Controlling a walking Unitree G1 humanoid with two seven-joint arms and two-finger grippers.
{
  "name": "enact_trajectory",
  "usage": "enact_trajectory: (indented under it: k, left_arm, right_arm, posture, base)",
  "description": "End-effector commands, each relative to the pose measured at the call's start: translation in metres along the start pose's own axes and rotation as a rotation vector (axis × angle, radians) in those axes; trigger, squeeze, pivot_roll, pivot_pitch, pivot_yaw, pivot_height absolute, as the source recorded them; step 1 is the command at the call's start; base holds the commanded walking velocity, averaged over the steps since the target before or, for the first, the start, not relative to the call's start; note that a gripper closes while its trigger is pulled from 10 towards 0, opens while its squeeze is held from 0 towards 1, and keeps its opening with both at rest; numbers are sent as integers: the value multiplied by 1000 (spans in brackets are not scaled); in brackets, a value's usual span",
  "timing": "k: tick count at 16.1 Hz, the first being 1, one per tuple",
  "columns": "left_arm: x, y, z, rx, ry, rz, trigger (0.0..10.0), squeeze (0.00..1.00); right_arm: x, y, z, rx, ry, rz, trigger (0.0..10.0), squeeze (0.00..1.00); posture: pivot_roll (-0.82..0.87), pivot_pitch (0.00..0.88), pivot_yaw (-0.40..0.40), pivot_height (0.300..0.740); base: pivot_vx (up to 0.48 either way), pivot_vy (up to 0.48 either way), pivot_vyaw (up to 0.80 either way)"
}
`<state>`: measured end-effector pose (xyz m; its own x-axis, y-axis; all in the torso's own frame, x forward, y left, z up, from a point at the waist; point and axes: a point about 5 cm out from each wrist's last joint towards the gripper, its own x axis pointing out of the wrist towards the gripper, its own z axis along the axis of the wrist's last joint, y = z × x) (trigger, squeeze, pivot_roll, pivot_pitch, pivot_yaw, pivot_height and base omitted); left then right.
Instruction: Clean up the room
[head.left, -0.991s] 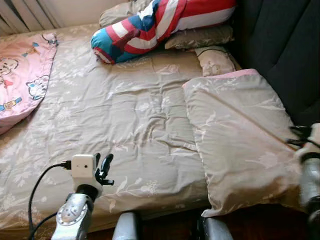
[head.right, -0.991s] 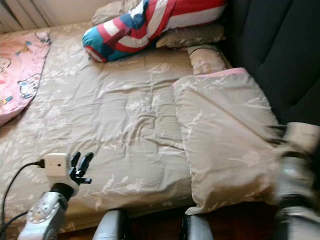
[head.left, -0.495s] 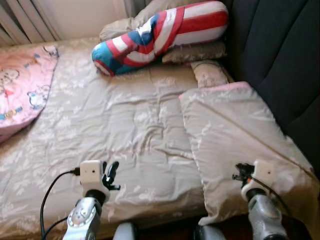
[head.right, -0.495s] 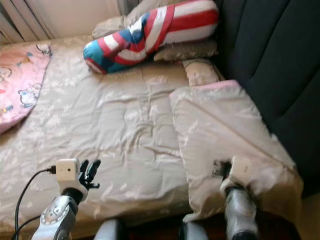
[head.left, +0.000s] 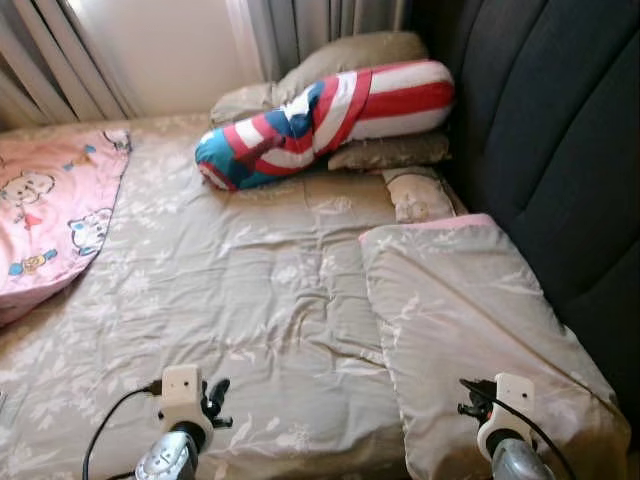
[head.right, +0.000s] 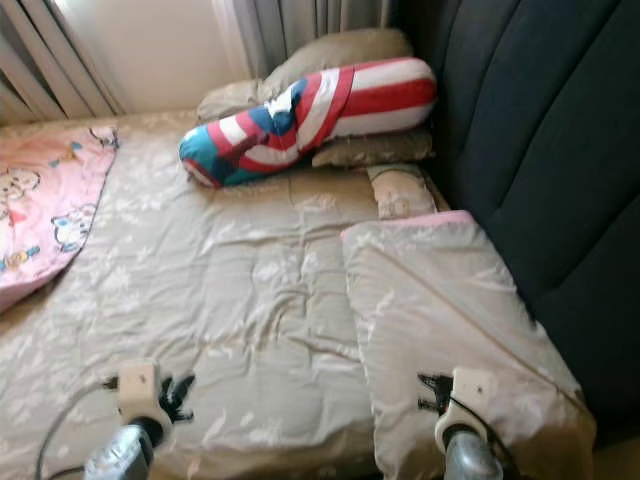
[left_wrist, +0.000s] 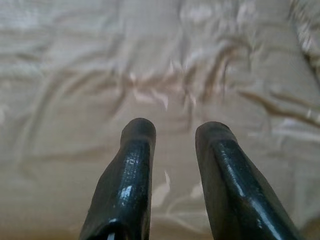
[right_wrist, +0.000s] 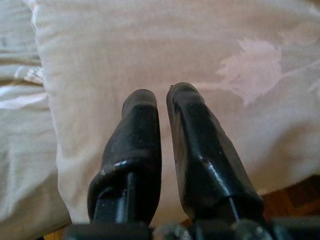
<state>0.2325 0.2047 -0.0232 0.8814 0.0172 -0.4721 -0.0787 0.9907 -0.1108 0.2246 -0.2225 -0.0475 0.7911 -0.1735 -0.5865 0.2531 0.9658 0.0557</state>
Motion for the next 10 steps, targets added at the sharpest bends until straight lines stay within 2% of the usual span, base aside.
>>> enact_trajectory:
  k: [1, 3, 5, 8, 10]
  left_arm:
    - [-4, 9, -26, 31, 124, 29, 10000, 0]
    - [-6, 11, -41, 59, 221, 44, 10000, 0]
    - [-8, 13, -49, 87, 279, 43, 10000, 0]
    - [-7, 14, -50, 108, 294, 35, 10000, 0]
    - [-7, 14, -51, 109, 297, 39, 10000, 0]
  right_arm:
    - [-6, -1, -21, 11, 83, -18, 10000, 0]
    - [-9, -1, -29, 40, 125, -37, 10000, 0]
    - [-12, 0, -38, 52, 159, -37, 10000, 0]
    - [-20, -2, -54, 68, 212, -57, 10000, 0]
    - [-23, 0, -61, 46, 236, -42, 10000, 0]
  posture:
    - [-7, 0, 12, 740]
    - [-2, 0, 15, 740]
    - [-16, 0, 21, 740]
    - [-22, 0, 24, 740]
    - [-22, 0, 26, 740]
  base:
    - [0, 0, 0]
    - [0, 0, 0]
    - [0, 0, 0]
    - [0, 0, 0]
    - [0, 0, 0]
